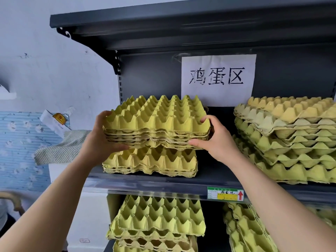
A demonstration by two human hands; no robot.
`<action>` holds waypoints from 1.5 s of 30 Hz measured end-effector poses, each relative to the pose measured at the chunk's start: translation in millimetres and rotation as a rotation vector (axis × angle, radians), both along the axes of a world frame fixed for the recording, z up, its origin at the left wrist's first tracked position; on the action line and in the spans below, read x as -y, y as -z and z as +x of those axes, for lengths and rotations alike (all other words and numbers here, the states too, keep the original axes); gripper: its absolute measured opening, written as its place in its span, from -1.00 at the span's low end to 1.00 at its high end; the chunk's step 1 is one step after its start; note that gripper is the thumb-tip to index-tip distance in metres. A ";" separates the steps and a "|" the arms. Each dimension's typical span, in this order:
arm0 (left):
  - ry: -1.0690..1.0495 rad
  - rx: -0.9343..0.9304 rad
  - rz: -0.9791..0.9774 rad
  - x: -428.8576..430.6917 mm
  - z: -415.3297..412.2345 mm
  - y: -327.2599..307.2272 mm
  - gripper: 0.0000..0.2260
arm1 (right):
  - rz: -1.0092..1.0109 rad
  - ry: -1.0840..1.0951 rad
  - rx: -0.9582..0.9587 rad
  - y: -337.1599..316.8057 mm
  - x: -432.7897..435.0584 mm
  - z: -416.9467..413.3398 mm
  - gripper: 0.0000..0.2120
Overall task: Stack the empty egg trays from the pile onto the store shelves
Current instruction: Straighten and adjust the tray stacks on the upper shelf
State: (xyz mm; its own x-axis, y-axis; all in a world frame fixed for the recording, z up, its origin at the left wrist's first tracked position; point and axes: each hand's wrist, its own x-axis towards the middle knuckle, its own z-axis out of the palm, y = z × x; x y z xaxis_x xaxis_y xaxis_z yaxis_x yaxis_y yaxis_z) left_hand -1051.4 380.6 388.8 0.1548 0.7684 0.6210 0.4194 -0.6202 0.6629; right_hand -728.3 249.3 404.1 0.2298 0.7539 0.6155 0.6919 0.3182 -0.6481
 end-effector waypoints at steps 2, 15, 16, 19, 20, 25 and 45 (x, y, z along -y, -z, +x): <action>-0.015 -0.012 -0.007 -1.5 -9.2 2.7 -0.04 | -0.006 -0.020 0.003 2.3 -5.4 -8.3 -0.43; 0.005 -0.203 -0.097 -22.5 -20.7 32.7 0.22 | -0.275 0.096 0.041 23.5 -9.1 -24.0 -0.25; 0.026 -0.212 -0.113 -24.7 -18.8 32.6 0.18 | -0.268 0.094 0.034 24.6 -8.7 -25.7 -0.15; 0.039 -0.216 -0.147 -26.8 -14.0 33.8 0.13 | -0.271 0.103 0.050 28.8 -6.4 -29.0 -0.10; 0.038 -0.222 -0.149 -26.8 -14.8 34.0 0.12 | -0.283 0.117 0.055 29.0 -5.6 -28.7 -0.12; 0.073 -0.226 -0.151 -28.8 -19.6 16.1 0.05 | -0.253 0.154 0.048 9.5 -6.9 -33.9 -0.11; 0.084 -0.667 -0.362 -131.5 44.6 -64.9 -0.20 | -0.603 0.187 0.391 -79.3 -128.6 2.1 -0.68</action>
